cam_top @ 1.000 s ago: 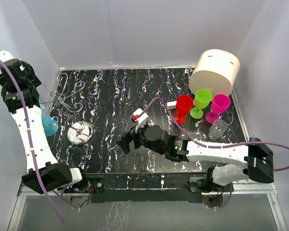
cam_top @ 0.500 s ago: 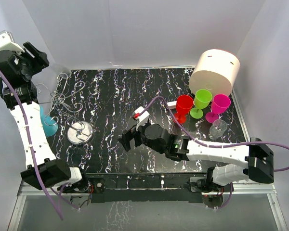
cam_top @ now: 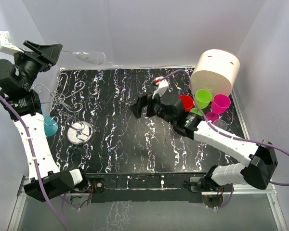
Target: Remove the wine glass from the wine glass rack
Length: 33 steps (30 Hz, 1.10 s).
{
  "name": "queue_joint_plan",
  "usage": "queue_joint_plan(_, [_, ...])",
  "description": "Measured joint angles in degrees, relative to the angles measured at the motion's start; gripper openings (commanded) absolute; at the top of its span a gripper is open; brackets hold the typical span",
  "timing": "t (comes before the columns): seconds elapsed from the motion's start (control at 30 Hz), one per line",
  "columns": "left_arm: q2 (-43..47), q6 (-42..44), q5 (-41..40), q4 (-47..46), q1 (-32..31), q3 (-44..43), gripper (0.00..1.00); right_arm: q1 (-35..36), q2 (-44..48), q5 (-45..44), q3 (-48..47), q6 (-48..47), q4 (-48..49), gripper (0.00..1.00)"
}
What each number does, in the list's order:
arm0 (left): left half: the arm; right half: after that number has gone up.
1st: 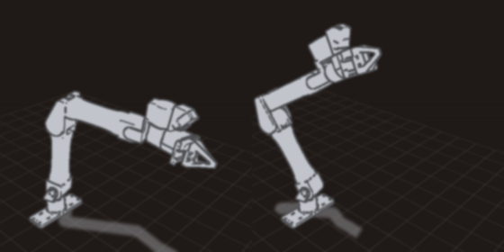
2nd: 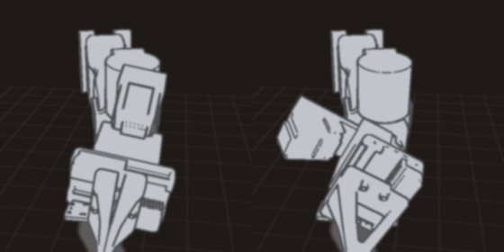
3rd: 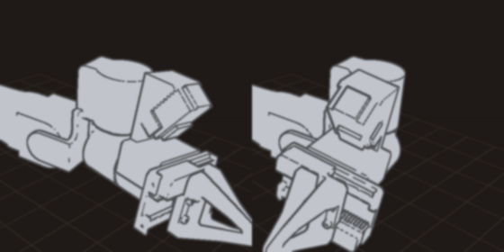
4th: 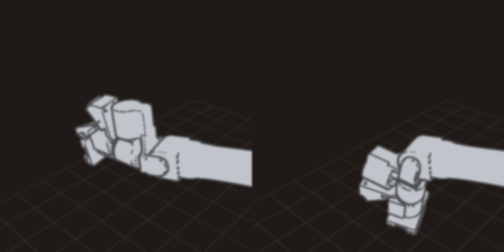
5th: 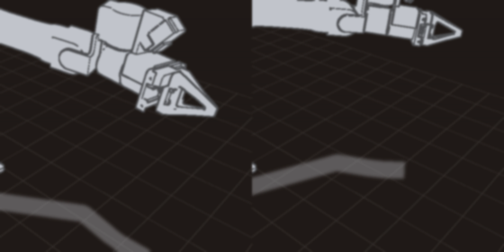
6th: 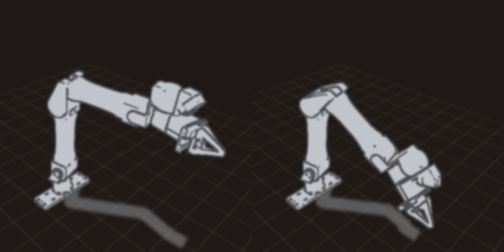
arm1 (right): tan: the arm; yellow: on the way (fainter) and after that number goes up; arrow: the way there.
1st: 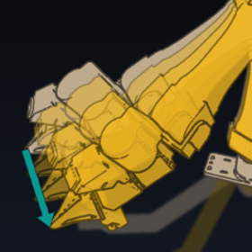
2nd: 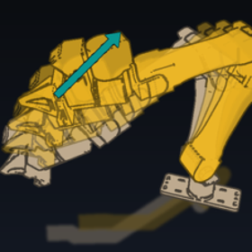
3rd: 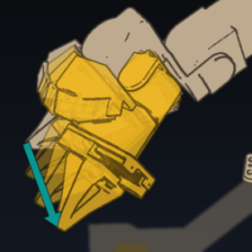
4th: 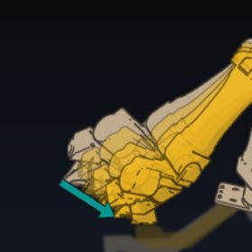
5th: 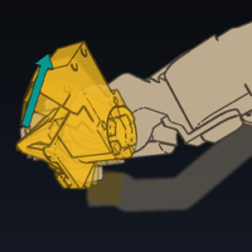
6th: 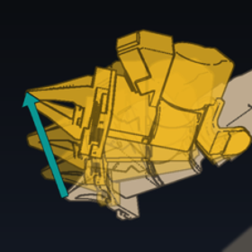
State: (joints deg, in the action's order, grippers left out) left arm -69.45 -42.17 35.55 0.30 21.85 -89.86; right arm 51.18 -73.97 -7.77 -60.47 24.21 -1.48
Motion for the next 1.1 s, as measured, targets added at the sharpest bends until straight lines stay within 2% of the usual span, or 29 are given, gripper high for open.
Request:
queue_joint_plan(0.2, [3.7, -7.8, 3.5, -3.6, -3.1, 6.3, 0.5, -6.1, -0.5, 10.1, -7.5, 6.1, -1.6, 0.98])
queue_joint_plan(0.4, [7.0, -14.0, 6.1, -6.4, -5.7, 13.9, 0.49, -10.4, -2.3, 21.4, -12.0, 16.5, 5.4, 0.98])
queue_joint_plan(0.73, [11.6, -21.6, 9.1, -12.1, -8.6, 22.1, 0.49, -14.4, -4.9, 29.1, -7.5, 31.5, 19.9, 0.88])
queue_joint_plan(0.77, [12.2, -22.5, 9.3, -12.9, -8.8, 22.9, 0.49, -14.4, -4.9, 29.7, -6.8, 32.4, 21.2, 0.86])
queue_joint_plan(0.83, [13.2, -24.4, 9.7, -14.9, -9.2, 24.8, 0.49, -14.4, -5.0, 30.6, -5.9, 34.5, 23.4, 0.74])
queue_joint_plan(0.97, [14.2, -27.6, 10.6, -18.1, -9.7, 28.1, 0.49, -14.4, -5.1, 32.4, -4.2, 37.8, 29.4, 0.61])
queue_joint_plan(1.1, [14.1, -28.7, 11.5, -18.6, -9.7, 28.9, 0.52, -14.4, -5.1, 32.9, -2.2, 40.7, 33.4, 0.38])
